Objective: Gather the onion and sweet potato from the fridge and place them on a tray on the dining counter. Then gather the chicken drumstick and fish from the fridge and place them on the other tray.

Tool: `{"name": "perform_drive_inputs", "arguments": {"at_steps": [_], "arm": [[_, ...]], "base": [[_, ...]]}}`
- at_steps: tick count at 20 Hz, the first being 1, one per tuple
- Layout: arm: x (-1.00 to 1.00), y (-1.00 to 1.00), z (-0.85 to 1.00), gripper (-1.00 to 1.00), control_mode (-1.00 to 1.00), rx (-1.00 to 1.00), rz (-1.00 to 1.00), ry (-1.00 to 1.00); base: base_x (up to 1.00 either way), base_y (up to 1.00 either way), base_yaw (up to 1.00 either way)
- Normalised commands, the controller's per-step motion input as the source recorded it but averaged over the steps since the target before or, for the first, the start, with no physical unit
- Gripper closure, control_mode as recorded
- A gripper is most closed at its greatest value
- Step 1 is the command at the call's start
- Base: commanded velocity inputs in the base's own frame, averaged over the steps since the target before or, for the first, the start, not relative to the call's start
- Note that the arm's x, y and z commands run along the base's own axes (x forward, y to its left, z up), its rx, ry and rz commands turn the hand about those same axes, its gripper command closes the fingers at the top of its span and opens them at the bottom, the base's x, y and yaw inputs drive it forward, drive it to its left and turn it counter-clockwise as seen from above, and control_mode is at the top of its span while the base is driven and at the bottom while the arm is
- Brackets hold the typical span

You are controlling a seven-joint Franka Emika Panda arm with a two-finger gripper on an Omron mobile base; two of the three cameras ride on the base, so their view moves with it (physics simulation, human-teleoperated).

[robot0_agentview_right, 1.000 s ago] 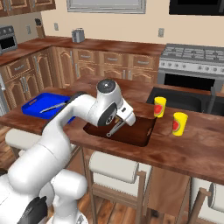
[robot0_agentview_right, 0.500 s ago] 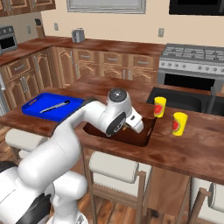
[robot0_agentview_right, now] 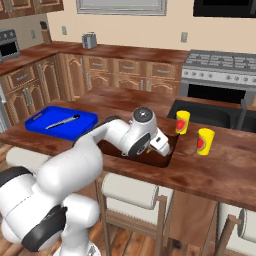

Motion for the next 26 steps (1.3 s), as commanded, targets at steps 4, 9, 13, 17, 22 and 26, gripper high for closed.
{"name": "perform_drive_inputs", "arguments": {"at_steps": [4, 9, 13, 17, 22, 26], "arm": [[0.15, -0.22, -0.11, 1.0, -1.0, 0.02, 0.0, 0.01], [0.1, -0.01, -0.2, 1.0, -1.0, 0.0, 0.0, 0.01], [0.12, 0.0, -0.25, 1.0, -1.0, 0.0, 0.0, 0.02], [0.09, 0.0, -0.19, 1.0, -1.0, 0.0, 0.0, 0.0], [0.15, 0.0, -0.14, 1.0, -1.0, 0.0, 0.0, 0.01], [0.22, 0.0, -0.17, 1.0, -1.0, 0.0, 0.0, 0.04]], "base": [[0.0, 0.0, 0.0], [0.0, 0.0, 0.0], [0.0, 0.0, 0.0], [0.0, 0.0, 0.0], [0.0, 0.0, 0.0], [0.0, 0.0, 0.0]]}}
